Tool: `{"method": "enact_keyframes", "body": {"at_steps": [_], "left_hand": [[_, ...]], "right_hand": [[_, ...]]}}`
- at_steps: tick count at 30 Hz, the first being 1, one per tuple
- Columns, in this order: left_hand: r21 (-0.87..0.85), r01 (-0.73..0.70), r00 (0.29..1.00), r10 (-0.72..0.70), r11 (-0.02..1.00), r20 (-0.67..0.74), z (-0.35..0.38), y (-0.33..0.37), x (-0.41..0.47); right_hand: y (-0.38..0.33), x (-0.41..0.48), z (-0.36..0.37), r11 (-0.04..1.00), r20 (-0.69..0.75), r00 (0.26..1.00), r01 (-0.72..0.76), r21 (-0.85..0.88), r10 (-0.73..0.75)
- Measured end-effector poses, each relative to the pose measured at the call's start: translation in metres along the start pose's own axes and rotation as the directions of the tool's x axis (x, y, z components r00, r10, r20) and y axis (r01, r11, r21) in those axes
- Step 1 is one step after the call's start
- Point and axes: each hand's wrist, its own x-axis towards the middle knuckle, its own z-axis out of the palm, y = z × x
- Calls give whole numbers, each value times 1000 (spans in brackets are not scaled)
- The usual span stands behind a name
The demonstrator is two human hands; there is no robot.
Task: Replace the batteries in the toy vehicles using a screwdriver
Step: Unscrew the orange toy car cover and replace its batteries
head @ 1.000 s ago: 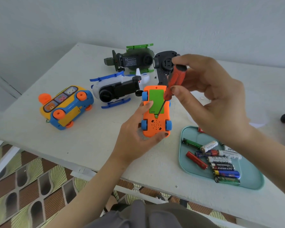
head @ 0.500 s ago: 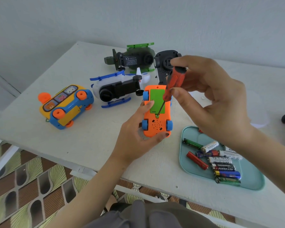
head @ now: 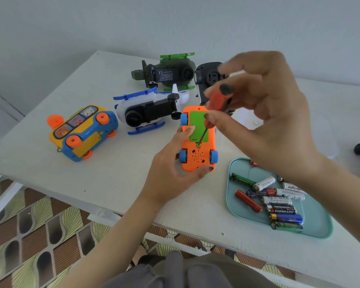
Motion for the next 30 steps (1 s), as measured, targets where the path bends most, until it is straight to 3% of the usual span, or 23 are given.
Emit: {"method": "enact_keyframes", "body": {"at_steps": [3, 5, 8, 13, 19, 21, 23, 25, 28, 30], "left_hand": [[-4, 13, 1000, -13, 1000, 0, 1, -1, 0], [-5, 21, 1000, -21, 1000, 5, 2, -3, 0], [-13, 21, 1000, -20, 1000, 8, 1, -3, 0], [12, -8, 1000, 8, 1000, 1, 0, 1, 1], [-19, -15, 1000, 15, 1000, 20, 0, -3, 1], [-27, -11, 999, 11, 1000, 30, 0, -5, 1], [-29, -7, 999, 8, 1000, 39, 0, -6, 0], [-25, -3, 999, 4, 1000, 40, 0, -5, 1], [-32, -1, 999, 2, 999, 37, 0, -3, 1], [-32, 0, 999, 2, 999, 33, 0, -3, 0]], "right_hand": [[4, 4, 1, 964, 18, 990, 139, -226, -138], [6, 5, 2, 941, 55, 980, 198, -275, -190], [5, 6, 3, 970, 93, 982, 177, -166, -163], [-1, 14, 4, 975, 85, 994, -80, 208, 64], [4, 16, 3, 1000, -21, 1000, 9, -7, -9], [4, 17, 1, 989, 20, 998, -55, 136, 53], [3, 20, -2, 915, 72, 986, -169, 366, 153], [3, 23, -4, 845, 103, 975, -223, 487, 198], [1, 24, -4, 862, 51, 973, -224, 455, 226], [3, 21, -1, 941, -20, 984, -166, 295, 180]]}}
